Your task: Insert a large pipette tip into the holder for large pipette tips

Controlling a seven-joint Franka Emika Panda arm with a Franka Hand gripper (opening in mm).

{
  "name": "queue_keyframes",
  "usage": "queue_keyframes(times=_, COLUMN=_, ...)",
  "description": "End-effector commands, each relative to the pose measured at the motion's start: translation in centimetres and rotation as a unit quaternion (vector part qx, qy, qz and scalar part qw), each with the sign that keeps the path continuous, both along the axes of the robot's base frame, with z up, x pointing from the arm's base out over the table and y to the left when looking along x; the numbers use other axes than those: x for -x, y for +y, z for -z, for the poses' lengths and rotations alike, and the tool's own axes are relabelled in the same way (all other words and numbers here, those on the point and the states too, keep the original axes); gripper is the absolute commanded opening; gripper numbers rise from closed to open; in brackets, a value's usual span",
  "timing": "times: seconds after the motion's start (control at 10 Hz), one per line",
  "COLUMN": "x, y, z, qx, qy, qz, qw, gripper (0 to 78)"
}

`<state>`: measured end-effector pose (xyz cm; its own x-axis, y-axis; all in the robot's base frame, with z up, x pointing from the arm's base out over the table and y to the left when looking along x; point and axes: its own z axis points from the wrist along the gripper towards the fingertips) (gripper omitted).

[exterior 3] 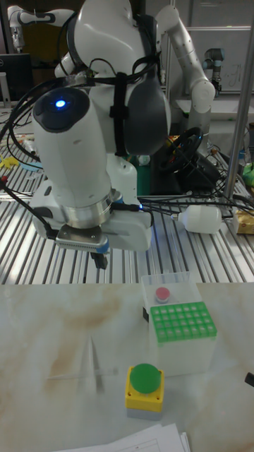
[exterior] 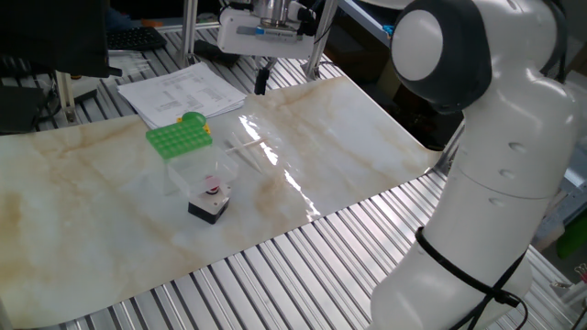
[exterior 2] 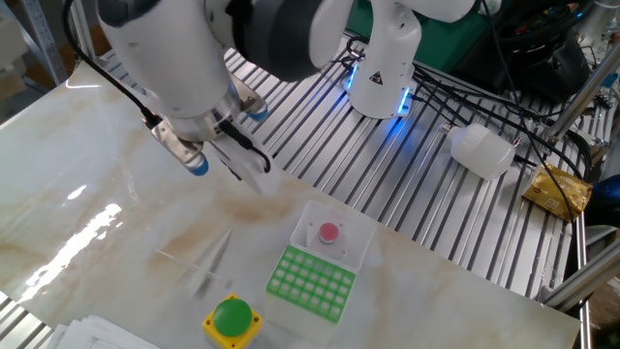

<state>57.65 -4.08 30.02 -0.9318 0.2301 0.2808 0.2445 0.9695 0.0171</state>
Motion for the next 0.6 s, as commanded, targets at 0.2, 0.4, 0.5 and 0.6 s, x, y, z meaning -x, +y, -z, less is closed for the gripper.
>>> queue_keyframes(times=0.2, x=-0.5, y=0.0, z=0.7, qx=0.003, qy=-0.001, qz=-0.027, qw=0.9996, gripper=0.0)
queue_keyframes(times=0.4, x=-0.9, y=0.1, z=1.5, qx=0.011, qy=-0.003, qz=-0.042, qw=0.9991, gripper=0.0)
queue_keyframes(times=0.5, x=-1.2, y=0.0, z=2.2, qx=0.014, qy=-0.005, qz=-0.055, qw=0.9984, gripper=0.0)
queue_keyframes(times=0.6, x=-1.5, y=-0.1, z=3.0, qx=0.011, qy=-0.005, qz=-0.065, qw=0.9978, gripper=0.0)
